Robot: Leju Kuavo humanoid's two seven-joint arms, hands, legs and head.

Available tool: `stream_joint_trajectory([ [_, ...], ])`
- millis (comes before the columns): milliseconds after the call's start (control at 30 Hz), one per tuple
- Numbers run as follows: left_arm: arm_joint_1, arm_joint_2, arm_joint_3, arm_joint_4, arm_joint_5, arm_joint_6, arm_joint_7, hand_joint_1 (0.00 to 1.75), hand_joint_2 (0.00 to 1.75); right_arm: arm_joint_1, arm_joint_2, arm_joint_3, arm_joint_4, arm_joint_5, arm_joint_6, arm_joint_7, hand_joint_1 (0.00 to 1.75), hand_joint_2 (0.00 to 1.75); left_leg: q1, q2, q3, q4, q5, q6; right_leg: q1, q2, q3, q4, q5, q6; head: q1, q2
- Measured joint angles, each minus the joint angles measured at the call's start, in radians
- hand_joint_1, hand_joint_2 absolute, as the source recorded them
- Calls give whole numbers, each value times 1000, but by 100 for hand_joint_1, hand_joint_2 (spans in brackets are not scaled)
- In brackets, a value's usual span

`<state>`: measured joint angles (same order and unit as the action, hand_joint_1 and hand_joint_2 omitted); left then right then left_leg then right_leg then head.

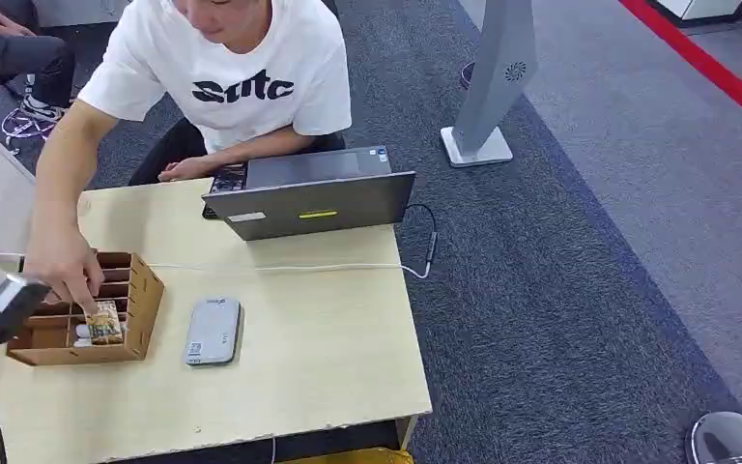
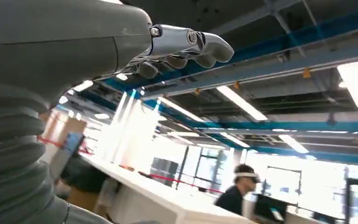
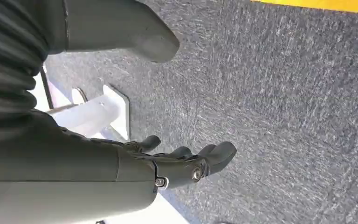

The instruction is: Pass the card to the sensor for recognition and then transmit it.

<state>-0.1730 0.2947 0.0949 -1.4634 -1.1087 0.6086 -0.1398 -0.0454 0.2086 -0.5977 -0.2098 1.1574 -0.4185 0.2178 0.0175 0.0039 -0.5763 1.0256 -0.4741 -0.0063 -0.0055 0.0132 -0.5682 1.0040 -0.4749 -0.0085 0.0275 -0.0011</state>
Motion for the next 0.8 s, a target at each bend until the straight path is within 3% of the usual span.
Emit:
stream_joint_trajectory([
  [100, 224, -89, 8, -172, 61, 72, -121, 0, 175, 2, 7, -22, 0, -14, -5, -10, 0, 175, -2, 3, 1, 0, -3, 2, -1, 3, 0, 0, -2, 3, 0, 0],
  [233, 471, -269, 42, -382, 154, 83, -335, 0, 175, 8, 16, -52, 0, -24, -19, -15, 0, 175, -4, 2, -1, 0, -6, 6, -2, 2, 0, -1, -5, 6, 1, 0],
  [367, 624, -442, 129, -522, 433, 87, -504, 0, 175, 12, 28, -86, -2, -28, -46, -26, 0, 175, -4, 1, -1, 0, -8, 8, -4, 0, 1, -1, -6, 7, 1, 0],
  [533, 698, -560, 299, -544, 693, 91, -456, 0, 175, 21, 47, -124, -5, -15, -68, -47, 0, 175, -3, -2, 0, 0, -7, 7, -3, -3, 2, -1, -6, 6, -1, 0],
  [633, 698, -588, 409, -517, 787, 91, -438, 0, 175, 24, 56, -142, -7, -7, -75, -65, 0, 175, -3, -4, 0, 0, -6, 5, -2, -5, 2, 0, -7, 5, -1, 0],
  [733, 661, -607, 541, -459, 771, 91, -406, 0, 175, 30, 63, -153, -8, 1, -82, -98, 0, 175, -2, -4, 0, 0, -6, 4, -1, -5, 3, 0, -7, 5, 0, 0],
  [800, 592, -614, 670, -382, 712, 91, -376, 0, 175, 32, 74, -158, -11, 15, -85, -131, 0, 175, -2, -5, 0, -1, -5, 4, -1, -6, 4, 0, -7, 4, -1, 0],
])
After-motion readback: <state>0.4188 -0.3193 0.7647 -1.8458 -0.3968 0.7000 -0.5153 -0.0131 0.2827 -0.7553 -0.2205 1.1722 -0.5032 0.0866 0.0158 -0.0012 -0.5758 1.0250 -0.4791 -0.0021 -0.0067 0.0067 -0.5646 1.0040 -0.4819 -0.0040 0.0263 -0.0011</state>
